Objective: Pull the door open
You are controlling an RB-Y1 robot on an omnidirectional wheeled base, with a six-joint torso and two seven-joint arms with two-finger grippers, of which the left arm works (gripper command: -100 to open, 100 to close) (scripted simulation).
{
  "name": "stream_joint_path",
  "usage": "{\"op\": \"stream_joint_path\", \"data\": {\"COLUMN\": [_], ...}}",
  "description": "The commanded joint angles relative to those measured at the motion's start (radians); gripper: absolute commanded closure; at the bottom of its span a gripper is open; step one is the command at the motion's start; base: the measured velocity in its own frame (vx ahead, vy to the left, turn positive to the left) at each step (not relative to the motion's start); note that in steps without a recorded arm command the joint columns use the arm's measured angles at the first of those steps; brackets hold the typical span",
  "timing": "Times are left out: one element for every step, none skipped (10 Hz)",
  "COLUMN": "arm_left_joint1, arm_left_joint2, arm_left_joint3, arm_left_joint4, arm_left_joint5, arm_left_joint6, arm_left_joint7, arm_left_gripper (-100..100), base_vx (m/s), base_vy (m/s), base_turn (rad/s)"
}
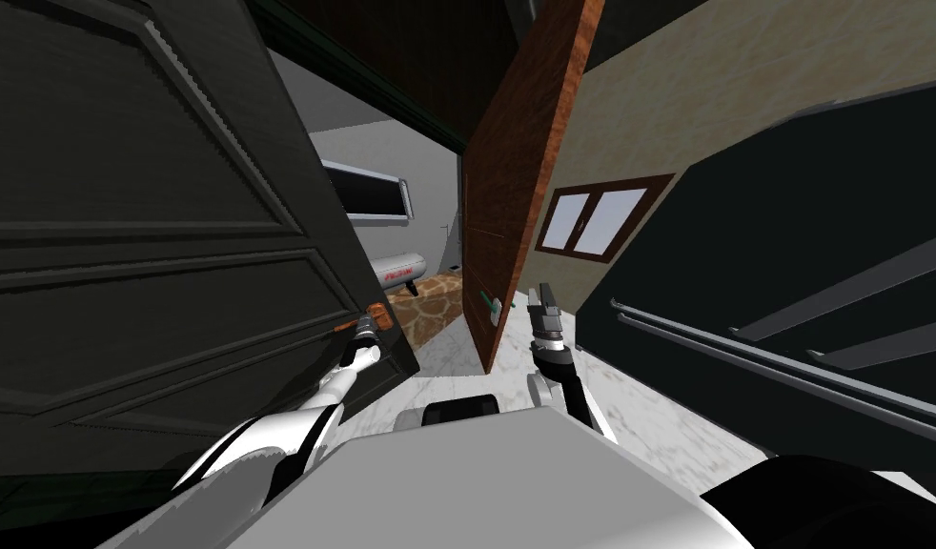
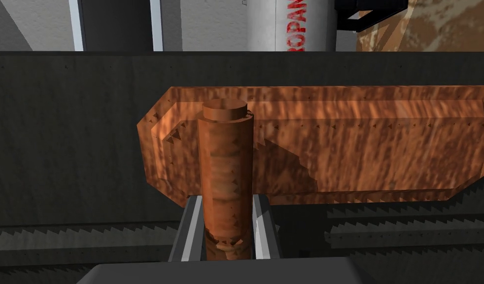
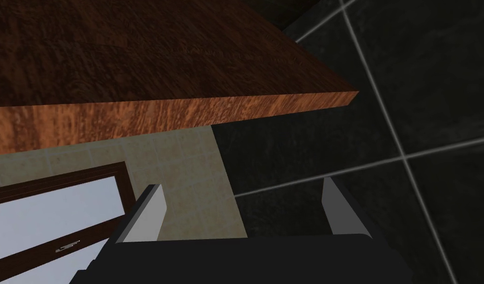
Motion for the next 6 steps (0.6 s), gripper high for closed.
{"op": "stream_joint_path", "data": {"arm_left_joint1": [0.004, 0.005, 0.008, 0.011, 0.013, 0.018], "arm_left_joint2": [0.004, 0.005, 0.007, 0.01, 0.013, 0.017], "arm_left_joint3": [-0.014, -0.017, -0.025, -0.034, -0.044, -0.057], "arm_left_joint4": [-0.007, -0.009, -0.013, -0.018, -0.023, -0.03], "arm_left_joint5": [-0.008, -0.01, -0.014, -0.019, -0.024, -0.032], "arm_left_joint6": [0.001, 0.001, 0.002, 0.003, 0.004, 0.005], "arm_left_joint7": [0.016, 0.02, 0.029, 0.039, 0.05, 0.066], "arm_left_gripper": [100, 100, 100, 100, 100, 100], "base_vx": [-0.133, -0.21, -0.203, -0.211, -0.231, -0.262], "base_vy": [0.009, 0.021, 0.019, 0.029, 0.052, 0.036], "base_turn": [-0.113, -0.094, -0.089, -0.093, -0.115, -0.149]}}
